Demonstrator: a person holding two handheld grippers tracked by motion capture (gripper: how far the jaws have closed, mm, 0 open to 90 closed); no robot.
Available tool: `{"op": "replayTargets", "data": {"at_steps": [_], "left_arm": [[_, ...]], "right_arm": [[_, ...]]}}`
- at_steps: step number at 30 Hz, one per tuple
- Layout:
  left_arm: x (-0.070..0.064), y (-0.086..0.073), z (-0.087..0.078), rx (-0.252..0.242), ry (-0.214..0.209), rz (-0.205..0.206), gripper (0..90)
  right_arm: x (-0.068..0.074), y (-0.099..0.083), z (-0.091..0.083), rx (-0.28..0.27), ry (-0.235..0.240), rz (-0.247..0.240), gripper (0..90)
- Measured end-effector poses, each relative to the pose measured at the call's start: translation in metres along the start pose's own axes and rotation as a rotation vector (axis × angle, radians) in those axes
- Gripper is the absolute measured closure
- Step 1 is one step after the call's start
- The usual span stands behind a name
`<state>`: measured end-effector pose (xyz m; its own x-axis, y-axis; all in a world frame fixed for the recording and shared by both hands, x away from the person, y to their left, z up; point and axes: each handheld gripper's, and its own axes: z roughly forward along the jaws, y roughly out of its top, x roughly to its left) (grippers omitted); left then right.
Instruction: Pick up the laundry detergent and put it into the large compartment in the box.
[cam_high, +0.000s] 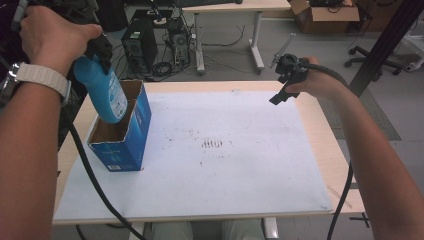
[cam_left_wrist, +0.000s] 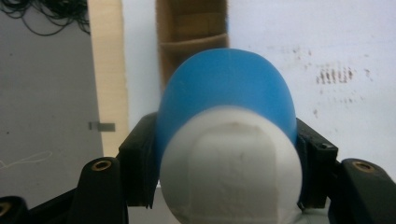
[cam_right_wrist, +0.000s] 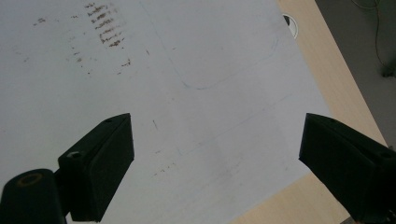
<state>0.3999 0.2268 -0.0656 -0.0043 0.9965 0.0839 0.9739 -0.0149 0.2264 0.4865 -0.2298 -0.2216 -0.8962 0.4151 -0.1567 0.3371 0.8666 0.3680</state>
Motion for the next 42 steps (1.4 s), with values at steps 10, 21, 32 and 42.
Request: {"op": "replayTargets", "data": {"at_steps": [10,21,32,42], "left_arm": [[0.005,0.005,0.022,-0.008,0.019,0.003,37.7],[0.01,0.005,0.054,-0.011,0.018,0.02,37.7],[0.013,-0.001,0.095,0.008,0.017,0.049,37.7],[0.015,-0.005,0.128,0.031,0.016,0.077,37.7]], "right_arm": [[-0.001,0.0,0.001,0.007,0.001,0.006,10.1],[-0.002,-0.005,0.0,0.003,0.0,0.018,10.1],[-0.001,-0.005,0.001,0.003,0.005,0.025,10.1],[0.0,-0.006,0.004,0.005,0.009,0.025,10.1]]}}
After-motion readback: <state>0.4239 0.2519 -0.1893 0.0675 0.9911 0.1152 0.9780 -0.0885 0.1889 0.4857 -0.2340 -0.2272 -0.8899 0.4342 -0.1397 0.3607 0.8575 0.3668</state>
